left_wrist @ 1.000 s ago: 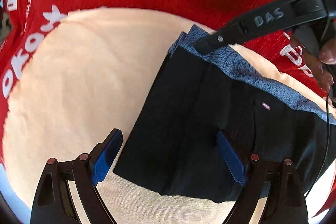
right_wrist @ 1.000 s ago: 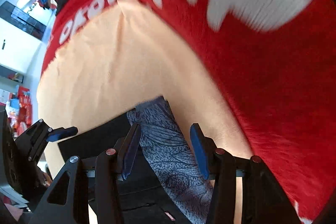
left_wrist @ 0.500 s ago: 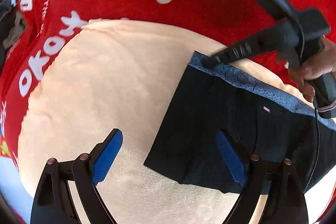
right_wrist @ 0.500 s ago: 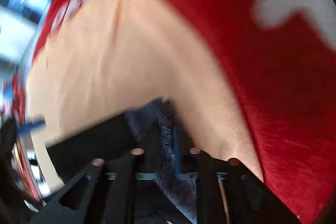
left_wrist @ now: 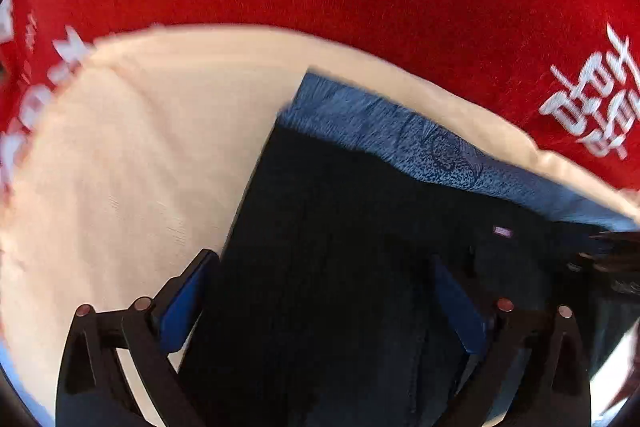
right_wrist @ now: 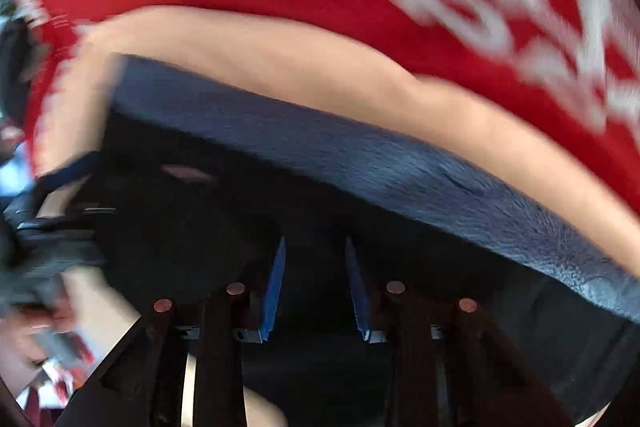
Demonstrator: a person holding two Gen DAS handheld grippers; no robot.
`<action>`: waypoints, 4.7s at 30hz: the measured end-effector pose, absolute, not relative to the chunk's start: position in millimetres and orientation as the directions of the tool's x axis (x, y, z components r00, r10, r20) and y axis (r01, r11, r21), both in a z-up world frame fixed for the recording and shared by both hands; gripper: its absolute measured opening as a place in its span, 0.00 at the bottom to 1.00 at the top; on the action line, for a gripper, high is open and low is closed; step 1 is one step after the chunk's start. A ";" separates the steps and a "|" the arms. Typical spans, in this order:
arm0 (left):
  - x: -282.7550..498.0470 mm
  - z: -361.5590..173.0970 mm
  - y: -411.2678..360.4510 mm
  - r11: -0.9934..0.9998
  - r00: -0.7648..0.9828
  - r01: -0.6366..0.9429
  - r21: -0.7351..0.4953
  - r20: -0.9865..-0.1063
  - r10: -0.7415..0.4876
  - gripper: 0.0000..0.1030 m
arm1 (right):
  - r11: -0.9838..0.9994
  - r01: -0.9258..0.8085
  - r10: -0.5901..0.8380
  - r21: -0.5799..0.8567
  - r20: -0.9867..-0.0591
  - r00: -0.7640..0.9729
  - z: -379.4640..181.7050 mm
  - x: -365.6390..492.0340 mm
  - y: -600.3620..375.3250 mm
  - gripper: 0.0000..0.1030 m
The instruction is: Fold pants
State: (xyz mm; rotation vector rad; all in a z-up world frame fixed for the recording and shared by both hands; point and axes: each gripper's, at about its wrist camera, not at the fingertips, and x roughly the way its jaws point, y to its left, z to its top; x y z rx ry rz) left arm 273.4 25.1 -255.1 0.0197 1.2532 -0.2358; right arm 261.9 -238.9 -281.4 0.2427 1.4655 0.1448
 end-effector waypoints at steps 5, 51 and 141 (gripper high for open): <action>263.5 -229.8 -1.0 0.961 0.334 0.272 0.059 -0.942 -0.037 1.00 | 0.954 0.155 0.201 0.258 -0.929 0.310 -234.6 256.1 -282.6 0.51; 137.3 -229.5 -249.4 0.768 0.302 0.633 0.097 -0.944 -0.129 1.00 | 0.726 0.586 0.160 0.359 -0.918 0.364 -215.6 -7.2 -491.5 0.34; 22.1 -84.1 -201.4 0.819 0.171 0.571 0.061 -0.984 -0.046 1.00 | 0.687 0.631 0.175 0.361 -0.924 0.339 -119.6 -119.6 -424.4 0.84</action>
